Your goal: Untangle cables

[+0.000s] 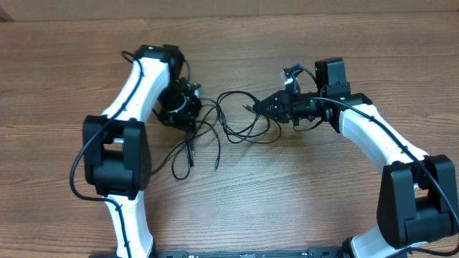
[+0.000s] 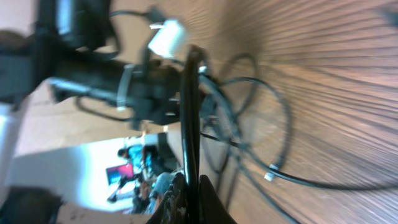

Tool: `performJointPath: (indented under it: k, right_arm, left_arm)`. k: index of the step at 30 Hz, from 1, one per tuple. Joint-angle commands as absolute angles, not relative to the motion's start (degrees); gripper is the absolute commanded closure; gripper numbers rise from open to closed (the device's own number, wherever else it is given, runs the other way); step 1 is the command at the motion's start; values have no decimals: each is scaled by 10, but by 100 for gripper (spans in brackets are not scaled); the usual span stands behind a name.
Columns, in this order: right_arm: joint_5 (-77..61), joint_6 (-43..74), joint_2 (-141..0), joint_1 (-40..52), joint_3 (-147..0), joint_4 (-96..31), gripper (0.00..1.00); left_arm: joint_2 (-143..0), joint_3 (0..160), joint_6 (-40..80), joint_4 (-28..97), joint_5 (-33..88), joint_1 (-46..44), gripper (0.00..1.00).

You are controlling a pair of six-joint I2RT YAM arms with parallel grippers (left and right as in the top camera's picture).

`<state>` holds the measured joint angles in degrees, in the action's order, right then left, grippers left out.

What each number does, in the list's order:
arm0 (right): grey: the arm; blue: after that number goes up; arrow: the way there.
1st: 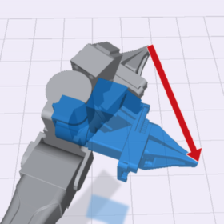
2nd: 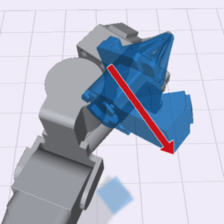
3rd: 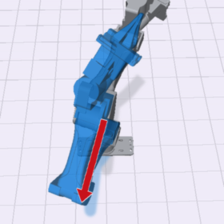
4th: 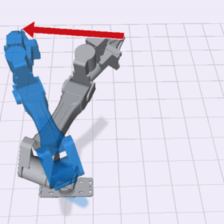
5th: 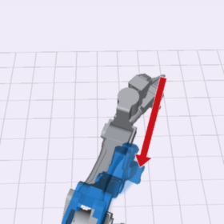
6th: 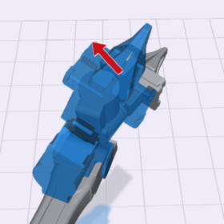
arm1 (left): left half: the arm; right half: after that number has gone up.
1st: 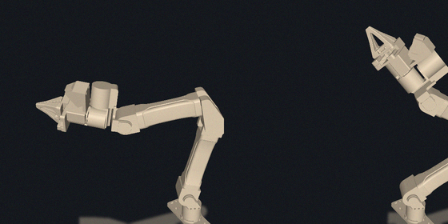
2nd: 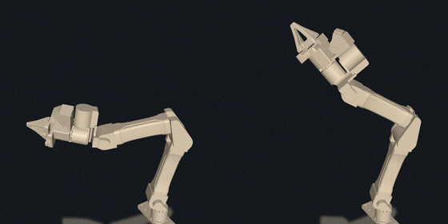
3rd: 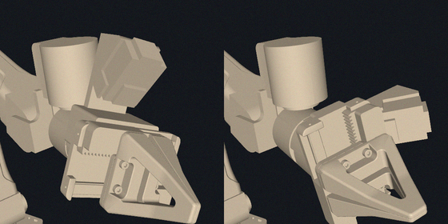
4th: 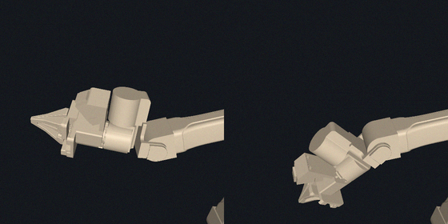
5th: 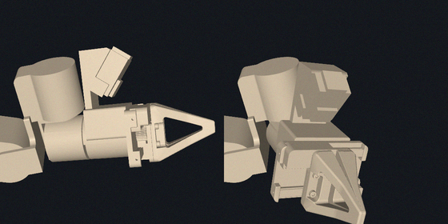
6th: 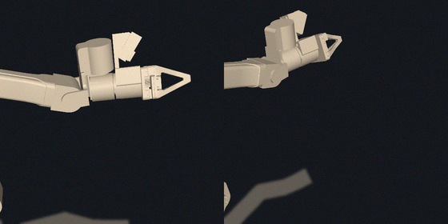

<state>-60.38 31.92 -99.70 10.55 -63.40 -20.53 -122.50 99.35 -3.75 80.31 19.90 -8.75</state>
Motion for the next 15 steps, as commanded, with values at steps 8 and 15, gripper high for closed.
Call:
performJointPath:
  k: [8,15]
  right_arm:
    - [-390,313,-991,103,-637,-284,96]
    - [-359,313,-991,109,-637,-305,96]
  left_arm:
    - [-999,992,9,757,213,-37,96]
    - [-873,992,65,706,221,28,96]
